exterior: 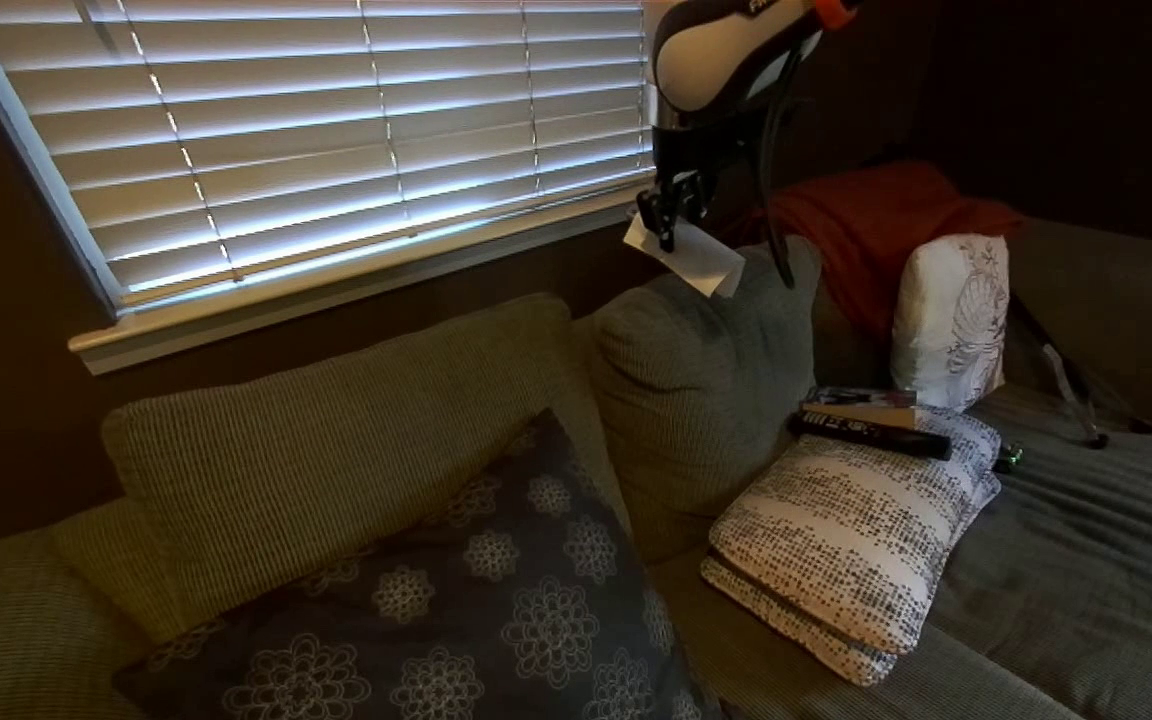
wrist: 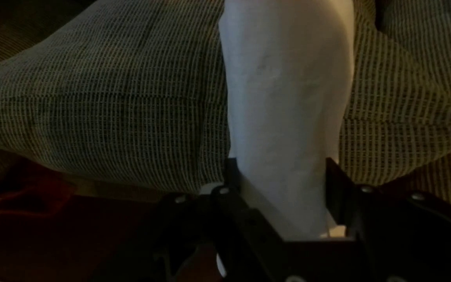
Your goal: Put the cloth on the remote and put the remote on top of the pillow
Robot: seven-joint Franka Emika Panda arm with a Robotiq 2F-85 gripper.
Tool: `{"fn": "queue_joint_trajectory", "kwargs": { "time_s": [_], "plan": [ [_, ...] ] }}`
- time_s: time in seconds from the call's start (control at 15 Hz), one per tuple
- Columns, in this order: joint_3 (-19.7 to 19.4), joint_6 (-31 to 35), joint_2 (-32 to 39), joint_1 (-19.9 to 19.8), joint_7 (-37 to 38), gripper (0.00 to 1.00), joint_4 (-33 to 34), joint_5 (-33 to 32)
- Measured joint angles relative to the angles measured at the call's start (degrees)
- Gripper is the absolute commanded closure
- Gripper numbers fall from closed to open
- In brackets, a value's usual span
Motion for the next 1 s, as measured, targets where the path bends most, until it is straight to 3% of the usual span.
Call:
{"fn": "queue_joint_trajectory", "kwargs": {
  "time_s": [0.53, 1.0],
  "plan": [
    [0.0, -6.9, 10.6, -2.2, 0.0, 0.72, 17.4, 0.5],
    [0.3, -10.0, 18.2, -5.2, 0.0, 0.72, 27.0, 3.3]
  ]
}}
